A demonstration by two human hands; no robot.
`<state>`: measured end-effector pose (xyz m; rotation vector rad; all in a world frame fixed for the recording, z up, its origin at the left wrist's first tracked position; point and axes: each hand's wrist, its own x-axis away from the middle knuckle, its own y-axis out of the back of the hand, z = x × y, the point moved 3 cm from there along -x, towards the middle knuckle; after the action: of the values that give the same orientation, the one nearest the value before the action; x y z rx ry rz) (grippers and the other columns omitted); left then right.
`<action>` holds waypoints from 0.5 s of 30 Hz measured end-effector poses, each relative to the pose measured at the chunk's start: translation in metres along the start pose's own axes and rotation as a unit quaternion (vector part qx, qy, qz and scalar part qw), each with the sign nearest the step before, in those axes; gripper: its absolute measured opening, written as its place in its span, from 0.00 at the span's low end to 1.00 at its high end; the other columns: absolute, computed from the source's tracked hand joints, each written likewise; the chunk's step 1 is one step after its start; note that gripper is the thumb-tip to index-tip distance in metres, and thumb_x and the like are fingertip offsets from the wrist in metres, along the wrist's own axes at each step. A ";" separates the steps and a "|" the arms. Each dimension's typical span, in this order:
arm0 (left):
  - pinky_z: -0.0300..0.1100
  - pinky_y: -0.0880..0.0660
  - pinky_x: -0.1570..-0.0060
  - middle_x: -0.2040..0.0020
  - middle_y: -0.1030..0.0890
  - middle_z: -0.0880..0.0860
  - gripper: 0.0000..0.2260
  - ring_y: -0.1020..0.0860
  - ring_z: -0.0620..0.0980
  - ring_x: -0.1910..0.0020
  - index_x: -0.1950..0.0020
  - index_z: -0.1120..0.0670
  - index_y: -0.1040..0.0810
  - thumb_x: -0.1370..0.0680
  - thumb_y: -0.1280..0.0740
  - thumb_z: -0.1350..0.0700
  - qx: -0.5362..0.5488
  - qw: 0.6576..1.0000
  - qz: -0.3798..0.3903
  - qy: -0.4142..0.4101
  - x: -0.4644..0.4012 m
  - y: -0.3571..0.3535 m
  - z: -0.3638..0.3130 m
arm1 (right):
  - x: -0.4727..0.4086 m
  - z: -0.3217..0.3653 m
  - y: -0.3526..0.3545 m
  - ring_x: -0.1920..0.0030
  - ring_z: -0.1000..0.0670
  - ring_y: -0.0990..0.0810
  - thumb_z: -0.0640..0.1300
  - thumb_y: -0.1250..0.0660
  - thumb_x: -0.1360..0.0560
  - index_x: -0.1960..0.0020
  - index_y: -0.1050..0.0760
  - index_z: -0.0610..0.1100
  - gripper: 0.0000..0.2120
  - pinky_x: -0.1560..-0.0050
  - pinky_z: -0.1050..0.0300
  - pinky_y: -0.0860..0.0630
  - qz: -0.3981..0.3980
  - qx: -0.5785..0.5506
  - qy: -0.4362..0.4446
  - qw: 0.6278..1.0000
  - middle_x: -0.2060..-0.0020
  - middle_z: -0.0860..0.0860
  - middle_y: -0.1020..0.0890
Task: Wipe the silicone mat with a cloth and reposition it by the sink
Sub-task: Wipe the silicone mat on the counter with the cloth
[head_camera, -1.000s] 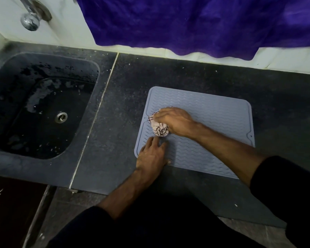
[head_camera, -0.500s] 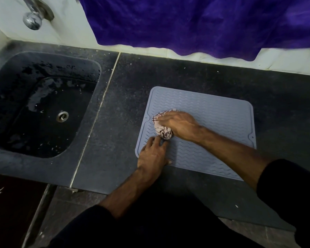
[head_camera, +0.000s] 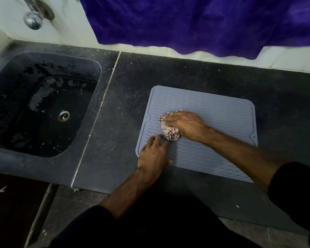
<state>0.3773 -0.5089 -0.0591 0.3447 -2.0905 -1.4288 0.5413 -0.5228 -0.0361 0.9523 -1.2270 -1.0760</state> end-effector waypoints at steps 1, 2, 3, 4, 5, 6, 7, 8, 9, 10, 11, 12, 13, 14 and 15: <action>0.55 0.33 0.34 0.23 0.45 0.51 0.37 0.46 0.55 0.25 0.24 0.47 0.42 0.28 0.28 0.45 0.002 1.000 0.002 0.001 0.000 0.000 0.000 | 0.002 -0.003 0.001 0.29 0.48 0.34 0.44 0.29 0.29 0.30 0.32 0.50 0.29 0.28 0.51 0.40 0.008 0.004 -0.001 1.000 0.30 0.52 0.30; 0.55 0.33 0.34 0.23 0.45 0.52 0.36 0.46 0.55 0.25 0.24 0.47 0.41 0.27 0.29 0.45 0.004 1.000 0.003 0.001 0.000 -0.001 0.001 | 0.005 -0.006 0.003 0.30 0.47 0.32 0.45 0.28 0.30 0.30 0.31 0.50 0.30 0.29 0.50 0.38 0.017 0.007 -0.005 1.000 0.31 0.51 0.28; 0.56 0.34 0.33 0.23 0.46 0.52 0.35 0.46 0.56 0.25 0.25 0.48 0.41 0.27 0.29 0.45 0.004 1.000 0.004 0.000 0.000 -0.001 0.001 | 0.007 -0.009 0.005 0.32 0.47 0.30 0.45 0.26 0.32 0.32 0.30 0.50 0.30 0.30 0.49 0.35 0.027 0.011 -0.010 1.000 0.32 0.51 0.26; 0.56 0.34 0.33 0.23 0.46 0.52 0.35 0.46 0.56 0.24 0.25 0.48 0.40 0.27 0.29 0.45 0.005 1.000 0.006 0.001 0.000 -0.001 0.001 | 0.008 -0.011 0.008 0.34 0.46 0.28 0.46 0.25 0.32 0.33 0.28 0.50 0.29 0.32 0.48 0.32 0.035 0.016 -0.016 0.999 0.34 0.50 0.24; 0.56 0.35 0.32 0.23 0.46 0.52 0.34 0.47 0.56 0.24 0.25 0.48 0.40 0.27 0.29 0.45 0.006 1.000 0.007 0.002 0.000 -0.001 0.001 | 0.008 -0.012 0.011 0.36 0.46 0.26 0.46 0.25 0.32 0.34 0.27 0.50 0.28 0.35 0.48 0.29 0.043 0.027 -0.022 0.998 0.37 0.49 0.22; 0.57 0.35 0.32 0.23 0.46 0.53 0.34 0.47 0.56 0.24 0.25 0.48 0.40 0.27 0.29 0.46 0.006 1.000 0.008 0.002 0.001 -0.001 0.001 | 0.006 -0.012 0.013 0.38 0.45 0.25 0.46 0.26 0.32 0.35 0.27 0.50 0.27 0.38 0.47 0.27 0.048 0.038 -0.027 0.998 0.39 0.48 0.21; 0.56 0.35 0.32 0.23 0.46 0.53 0.34 0.46 0.56 0.24 0.25 0.48 0.40 0.27 0.29 0.46 0.005 1.000 0.008 0.001 0.001 -0.001 0.001 | 0.003 -0.011 0.016 0.39 0.45 0.25 0.46 0.26 0.32 0.35 0.27 0.49 0.26 0.39 0.47 0.27 0.046 0.042 -0.029 0.998 0.39 0.48 0.21; 0.56 0.35 0.33 0.23 0.46 0.53 0.33 0.46 0.56 0.25 0.25 0.48 0.40 0.26 0.30 0.46 0.003 1.000 0.005 -0.001 0.001 -0.001 0.001 | 0.000 -0.009 0.018 0.38 0.45 0.25 0.45 0.26 0.32 0.34 0.27 0.49 0.27 0.37 0.47 0.28 0.031 0.036 -0.024 0.999 0.38 0.48 0.21; 0.55 0.34 0.33 0.23 0.45 0.52 0.33 0.46 0.55 0.25 0.25 0.48 0.40 0.26 0.30 0.46 0.001 1.000 0.000 -0.002 0.001 0.000 0.000 | -0.003 -0.005 0.019 0.36 0.45 0.27 0.45 0.26 0.31 0.33 0.28 0.49 0.27 0.35 0.47 0.30 0.009 0.025 -0.015 1.000 0.36 0.48 0.23; 0.54 0.34 0.34 0.24 0.45 0.52 0.33 0.45 0.55 0.25 0.25 0.48 0.40 0.26 0.30 0.45 0.001 1.000 -0.005 -0.003 0.001 0.000 0.000 | -0.006 0.000 0.018 0.32 0.46 0.30 0.45 0.28 0.30 0.32 0.29 0.49 0.27 0.31 0.48 0.34 -0.008 0.017 -0.001 1.000 0.33 0.49 0.25; 0.54 0.33 0.34 0.24 0.44 0.52 0.33 0.44 0.54 0.26 0.25 0.48 0.39 0.27 0.30 0.45 0.000 1.000 -0.010 -0.004 0.001 0.000 0.000 | -0.008 0.004 0.016 0.30 0.47 0.33 0.44 0.30 0.28 0.31 0.30 0.49 0.26 0.28 0.50 0.38 -0.013 0.015 0.013 1.000 0.30 0.50 0.29; 0.53 0.32 0.35 0.25 0.43 0.52 0.34 0.44 0.54 0.26 0.25 0.48 0.39 0.27 0.29 0.45 -0.001 1.000 -0.014 -0.004 0.001 0.000 0.000 | -0.010 0.008 0.012 0.28 0.48 0.36 0.44 0.32 0.26 0.30 0.31 0.49 0.24 0.27 0.51 0.42 -0.011 0.018 0.023 1.000 0.29 0.51 0.31; 0.53 0.32 0.35 0.26 0.42 0.52 0.35 0.44 0.54 0.26 0.25 0.48 0.40 0.27 0.29 0.45 -0.001 1.000 -0.018 -0.003 0.001 -0.001 0.000 | -0.010 0.009 0.008 0.27 0.48 0.37 0.43 0.34 0.24 0.30 0.32 0.50 0.24 0.26 0.52 0.44 -0.005 0.023 0.027 0.999 0.28 0.52 0.33; 0.53 0.31 0.35 0.26 0.42 0.51 0.35 0.44 0.54 0.26 0.24 0.47 0.40 0.28 0.29 0.45 0.002 1.000 -0.018 -0.001 0.001 -0.002 0.001 | -0.010 0.009 0.005 0.27 0.49 0.37 0.43 0.35 0.24 0.29 0.32 0.50 0.24 0.27 0.53 0.45 -0.001 0.025 0.026 0.999 0.28 0.52 0.33; 0.53 0.31 0.35 0.25 0.42 0.51 0.36 0.44 0.54 0.26 0.24 0.47 0.41 0.28 0.29 0.45 0.008 1.000 -0.016 0.001 0.001 -0.002 0.001 | -0.008 0.007 0.004 0.28 0.48 0.36 0.43 0.34 0.25 0.30 0.32 0.50 0.24 0.27 0.53 0.44 0.003 0.025 0.022 0.999 0.28 0.52 0.32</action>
<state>0.3755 -0.5097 -0.0612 0.3877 -2.1050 -1.4308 0.5347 -0.5141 -0.0333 1.0050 -1.2240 -1.0194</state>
